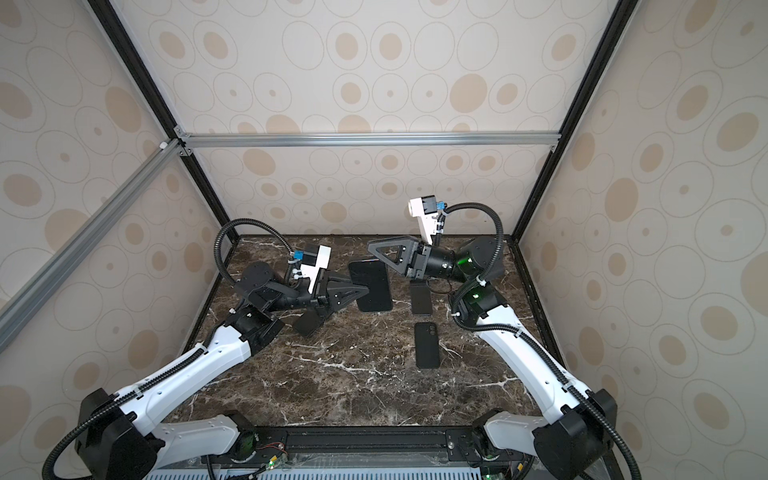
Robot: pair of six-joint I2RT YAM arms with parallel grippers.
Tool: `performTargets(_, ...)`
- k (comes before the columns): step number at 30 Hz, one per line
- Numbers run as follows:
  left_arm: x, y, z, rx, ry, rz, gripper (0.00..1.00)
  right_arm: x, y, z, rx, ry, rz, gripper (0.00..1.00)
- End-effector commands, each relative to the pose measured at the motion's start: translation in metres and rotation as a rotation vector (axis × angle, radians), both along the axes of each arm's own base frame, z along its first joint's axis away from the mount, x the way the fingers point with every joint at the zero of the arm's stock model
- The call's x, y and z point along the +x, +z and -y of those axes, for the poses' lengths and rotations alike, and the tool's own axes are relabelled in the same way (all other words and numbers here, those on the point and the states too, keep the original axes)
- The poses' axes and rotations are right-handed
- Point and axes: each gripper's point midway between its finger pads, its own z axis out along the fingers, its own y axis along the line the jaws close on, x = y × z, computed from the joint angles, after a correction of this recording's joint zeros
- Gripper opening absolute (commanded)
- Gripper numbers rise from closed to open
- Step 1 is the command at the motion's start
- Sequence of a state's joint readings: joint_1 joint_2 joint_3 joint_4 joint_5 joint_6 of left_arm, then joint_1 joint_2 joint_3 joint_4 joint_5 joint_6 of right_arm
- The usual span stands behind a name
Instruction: Take the phone out of the phone case
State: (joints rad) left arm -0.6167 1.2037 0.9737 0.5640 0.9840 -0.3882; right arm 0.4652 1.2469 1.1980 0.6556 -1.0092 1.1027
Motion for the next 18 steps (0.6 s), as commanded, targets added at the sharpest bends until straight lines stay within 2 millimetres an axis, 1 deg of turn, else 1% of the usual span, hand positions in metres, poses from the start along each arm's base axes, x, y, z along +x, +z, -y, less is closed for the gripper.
performTargets(1,-0.023,0.046,-0.007,-0.068,-0.016,0.226,0.0,0.002,-0.017,-0.012,-0.062,0.067,-0.129,0.0)
performTargets(6,-0.026,0.047,-0.01,-0.068,-0.009,0.25,0.0,0.004,-0.023,-0.016,-0.094,0.098,-0.164,0.0)
performTargets(12,-0.031,0.048,-0.01,-0.065,-0.038,0.273,0.0,0.009,-0.028,-0.018,-0.101,0.099,-0.202,0.0)
performTargets(18,-0.034,0.048,-0.01,-0.065,-0.052,0.284,0.0,0.021,-0.039,-0.013,-0.123,0.056,-0.261,0.0)
